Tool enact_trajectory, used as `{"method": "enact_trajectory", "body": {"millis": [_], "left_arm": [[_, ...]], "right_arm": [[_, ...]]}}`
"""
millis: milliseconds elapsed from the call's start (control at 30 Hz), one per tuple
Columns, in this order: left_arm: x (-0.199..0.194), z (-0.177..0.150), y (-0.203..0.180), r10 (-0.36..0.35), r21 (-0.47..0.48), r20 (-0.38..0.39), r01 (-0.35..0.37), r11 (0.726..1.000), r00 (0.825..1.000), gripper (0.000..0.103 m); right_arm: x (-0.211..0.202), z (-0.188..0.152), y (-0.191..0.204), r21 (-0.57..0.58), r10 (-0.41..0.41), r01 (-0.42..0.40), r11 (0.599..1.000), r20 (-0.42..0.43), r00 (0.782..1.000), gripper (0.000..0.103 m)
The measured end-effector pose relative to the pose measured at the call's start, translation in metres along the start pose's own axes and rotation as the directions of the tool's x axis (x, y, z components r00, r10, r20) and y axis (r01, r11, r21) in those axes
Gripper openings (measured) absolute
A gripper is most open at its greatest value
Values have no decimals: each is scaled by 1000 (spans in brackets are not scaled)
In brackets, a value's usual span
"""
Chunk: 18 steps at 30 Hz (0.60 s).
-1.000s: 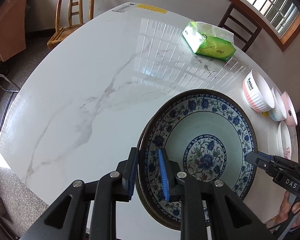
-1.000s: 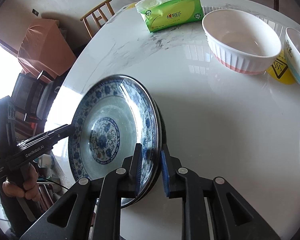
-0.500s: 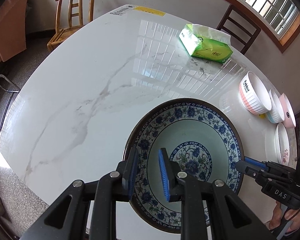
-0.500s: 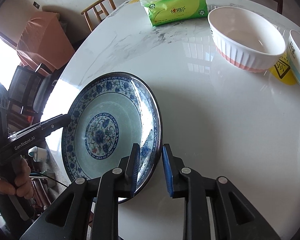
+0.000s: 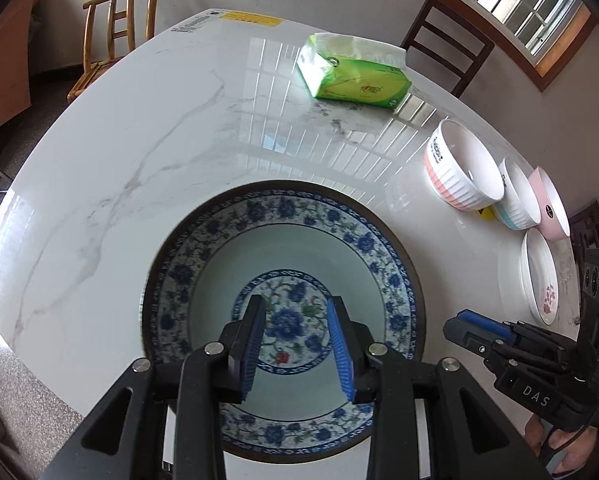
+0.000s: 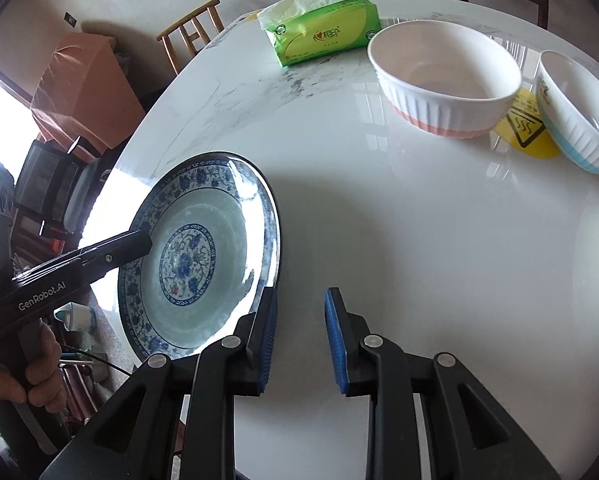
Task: Organize plates and bowls
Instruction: 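Open both grippers and withdraw from the stacked plates, then move both grippers toward the white oval plate with pink flowers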
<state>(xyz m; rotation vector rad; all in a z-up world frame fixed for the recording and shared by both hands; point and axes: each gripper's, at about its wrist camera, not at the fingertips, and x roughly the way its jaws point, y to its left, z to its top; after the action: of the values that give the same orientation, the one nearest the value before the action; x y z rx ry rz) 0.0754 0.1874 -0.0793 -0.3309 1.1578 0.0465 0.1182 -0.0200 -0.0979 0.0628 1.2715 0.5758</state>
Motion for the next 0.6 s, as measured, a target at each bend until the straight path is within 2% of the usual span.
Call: {"method": "enact_trajectory", "body": {"millis": [133,400,600], "left_arm": [[8,-5,-32,-25,37,-14,25,999,1000,33],[16,-13,-96,-61,94,-21,63,994,998,33],[19,-18,-145,-101,137,-7,101,985,995,33]], "right_arm": [[-8,-10,-25,54,-59,60,997,-17,998,25],[-46,-36,-73,91,-163,160,983,28,986,25],[-85,-62,-116,149,-190,178,973,70,979,25]]}}
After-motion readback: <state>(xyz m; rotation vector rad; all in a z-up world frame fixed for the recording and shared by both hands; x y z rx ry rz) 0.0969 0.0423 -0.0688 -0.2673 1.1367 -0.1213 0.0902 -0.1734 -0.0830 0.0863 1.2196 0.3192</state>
